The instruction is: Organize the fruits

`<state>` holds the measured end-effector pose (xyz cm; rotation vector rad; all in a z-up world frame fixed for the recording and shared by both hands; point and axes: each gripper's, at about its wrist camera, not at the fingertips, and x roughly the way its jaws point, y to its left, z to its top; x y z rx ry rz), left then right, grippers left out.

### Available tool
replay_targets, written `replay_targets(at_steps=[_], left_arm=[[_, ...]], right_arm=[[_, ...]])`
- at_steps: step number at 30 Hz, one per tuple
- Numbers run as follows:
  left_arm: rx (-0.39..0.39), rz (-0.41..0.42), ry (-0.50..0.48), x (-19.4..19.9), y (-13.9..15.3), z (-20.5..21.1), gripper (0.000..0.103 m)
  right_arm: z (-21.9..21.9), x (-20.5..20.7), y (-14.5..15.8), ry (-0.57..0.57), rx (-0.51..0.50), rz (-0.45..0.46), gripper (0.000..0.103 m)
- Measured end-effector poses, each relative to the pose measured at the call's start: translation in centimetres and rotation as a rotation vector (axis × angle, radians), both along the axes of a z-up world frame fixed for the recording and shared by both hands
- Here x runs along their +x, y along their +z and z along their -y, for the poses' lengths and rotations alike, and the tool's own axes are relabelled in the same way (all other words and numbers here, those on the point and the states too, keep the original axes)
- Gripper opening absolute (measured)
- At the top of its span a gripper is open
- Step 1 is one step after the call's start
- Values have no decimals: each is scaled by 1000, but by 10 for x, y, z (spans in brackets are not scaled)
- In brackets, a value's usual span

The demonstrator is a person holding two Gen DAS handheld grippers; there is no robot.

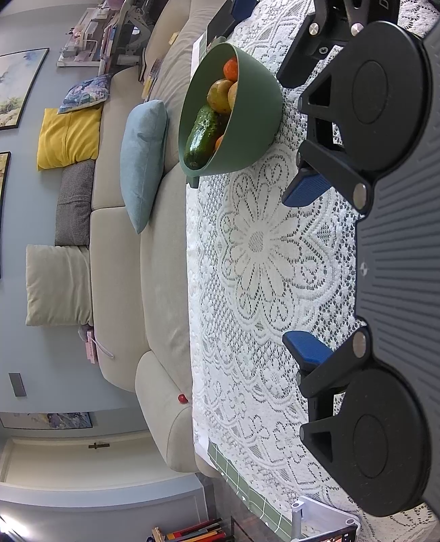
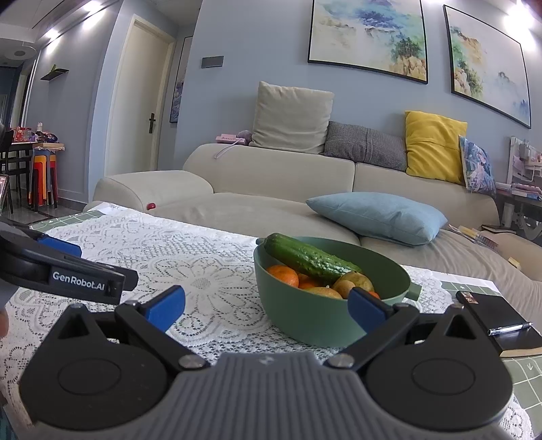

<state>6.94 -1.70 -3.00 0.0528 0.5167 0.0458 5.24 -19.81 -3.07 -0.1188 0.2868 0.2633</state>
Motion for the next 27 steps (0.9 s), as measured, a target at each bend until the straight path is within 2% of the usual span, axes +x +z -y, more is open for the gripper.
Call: replay_targets(at_steps=[8,27], left_arm=[[-19,28,-7,-2,4,1,97],[-32,22,-1,-3,8,0,97]], right_arm=[[0,1,-1,1,-2,-1,99],[1,2,-3,6,-13,-6,99]])
